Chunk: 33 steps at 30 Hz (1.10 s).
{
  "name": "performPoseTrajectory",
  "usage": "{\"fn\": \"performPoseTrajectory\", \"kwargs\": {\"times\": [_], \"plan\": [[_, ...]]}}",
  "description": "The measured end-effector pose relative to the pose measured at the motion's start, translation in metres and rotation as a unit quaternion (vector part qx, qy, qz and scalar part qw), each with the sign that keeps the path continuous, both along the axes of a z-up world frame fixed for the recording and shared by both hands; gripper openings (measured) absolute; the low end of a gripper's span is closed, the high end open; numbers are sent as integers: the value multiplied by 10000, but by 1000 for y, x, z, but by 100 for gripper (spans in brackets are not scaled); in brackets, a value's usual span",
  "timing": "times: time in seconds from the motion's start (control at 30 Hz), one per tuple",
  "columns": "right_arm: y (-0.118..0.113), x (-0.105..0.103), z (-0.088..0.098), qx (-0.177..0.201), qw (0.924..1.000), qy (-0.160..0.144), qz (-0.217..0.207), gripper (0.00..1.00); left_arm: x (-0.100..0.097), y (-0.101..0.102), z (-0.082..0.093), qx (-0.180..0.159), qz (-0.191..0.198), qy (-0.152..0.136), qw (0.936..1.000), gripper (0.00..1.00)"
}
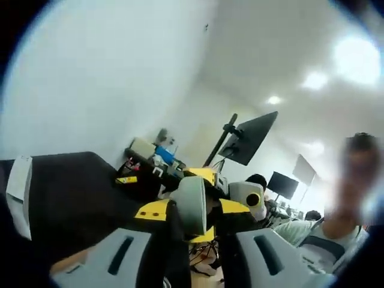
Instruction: Assemble the cup parts correctly, then place the assembled cup into the box.
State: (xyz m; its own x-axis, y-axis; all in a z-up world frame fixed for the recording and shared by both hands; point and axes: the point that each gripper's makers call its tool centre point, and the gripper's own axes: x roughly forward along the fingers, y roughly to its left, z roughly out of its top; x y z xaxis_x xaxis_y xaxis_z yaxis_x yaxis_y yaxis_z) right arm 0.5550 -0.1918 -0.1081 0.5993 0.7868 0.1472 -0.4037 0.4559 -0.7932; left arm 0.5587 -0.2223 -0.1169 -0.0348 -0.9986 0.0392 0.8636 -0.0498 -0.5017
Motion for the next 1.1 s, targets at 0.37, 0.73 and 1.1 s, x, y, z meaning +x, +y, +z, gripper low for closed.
{"fn": "performPoseTrajectory", "kwargs": {"times": [0.37, 0.73, 1.1], "plan": [[2, -3, 2, -34, 9999, -104, 35, 38, -2, 2, 1, 49, 14, -201, 9998, 15], [-10, 3, 3, 514, 9966, 519, 387, 44, 14, 2, -1, 115, 406, -230, 9988, 11], [-50, 8, 7, 2319, 8616, 4153, 1769, 53, 28, 20, 27, 338, 1345, -2803, 9498, 12]]}}
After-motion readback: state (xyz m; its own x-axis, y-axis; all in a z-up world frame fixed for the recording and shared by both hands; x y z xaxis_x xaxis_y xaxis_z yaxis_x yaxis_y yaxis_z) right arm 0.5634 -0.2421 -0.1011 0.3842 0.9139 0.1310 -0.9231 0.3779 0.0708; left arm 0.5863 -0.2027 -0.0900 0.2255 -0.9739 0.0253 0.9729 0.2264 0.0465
